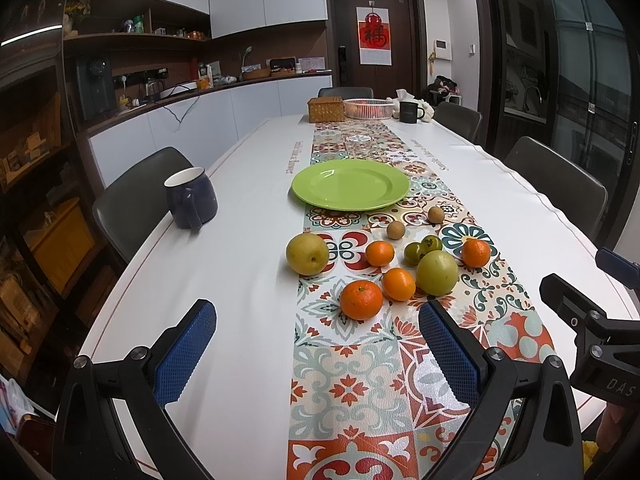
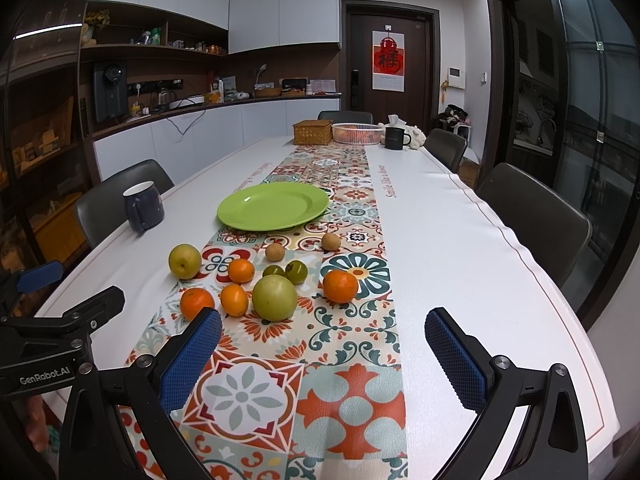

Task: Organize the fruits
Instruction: 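Grasp an orange with the left tool while the right tool grasps a green apple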

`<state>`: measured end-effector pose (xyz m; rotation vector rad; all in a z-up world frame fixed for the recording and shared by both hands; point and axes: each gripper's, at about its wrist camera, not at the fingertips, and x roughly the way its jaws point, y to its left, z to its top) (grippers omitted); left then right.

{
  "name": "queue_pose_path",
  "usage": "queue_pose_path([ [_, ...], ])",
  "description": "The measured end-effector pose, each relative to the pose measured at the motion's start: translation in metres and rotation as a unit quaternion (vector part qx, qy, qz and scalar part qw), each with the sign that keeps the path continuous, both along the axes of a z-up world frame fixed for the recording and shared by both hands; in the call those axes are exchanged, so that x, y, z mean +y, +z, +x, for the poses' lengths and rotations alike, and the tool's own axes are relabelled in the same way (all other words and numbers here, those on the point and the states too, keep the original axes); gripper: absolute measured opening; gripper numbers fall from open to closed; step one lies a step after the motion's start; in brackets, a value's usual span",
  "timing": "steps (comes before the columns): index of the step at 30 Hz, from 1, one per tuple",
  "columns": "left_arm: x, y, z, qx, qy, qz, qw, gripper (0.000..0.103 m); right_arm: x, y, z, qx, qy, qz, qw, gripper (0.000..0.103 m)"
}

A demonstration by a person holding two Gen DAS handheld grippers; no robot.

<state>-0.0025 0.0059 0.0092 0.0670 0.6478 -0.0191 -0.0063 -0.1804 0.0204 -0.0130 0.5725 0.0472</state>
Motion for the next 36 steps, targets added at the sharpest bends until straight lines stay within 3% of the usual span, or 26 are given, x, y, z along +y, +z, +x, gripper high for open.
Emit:
queue_pose_path([
  [12, 0.000, -0.009, 0.012, -0.003, -0.017, 0.010, 0.9998, 0.103, 0.004, -0.010, 0.018, 0.010, 0.020, -0.012, 1.000, 0.102],
  [17, -0.006, -0.018, 0.026, 0.008, -0.044, 0.017, 0.9988, 0.093, 0.009, -0.016, 0.035, 0.023, 0.049, -0.017, 0.998, 0.101],
  [27, -0.020, -0.047, 0.050, 0.036, -0.107, 0.039, 0.9929, 0.081, 0.023, -0.043, 0.079, 0.080, 0.129, -0.049, 0.987, 0.085],
  [36, -0.024, -0.070, 0.084, 0.082, -0.143, 0.021, 0.9861, 0.069, 0.038, -0.066, 0.111, 0.133, 0.181, -0.064, 0.972, 0.070],
])
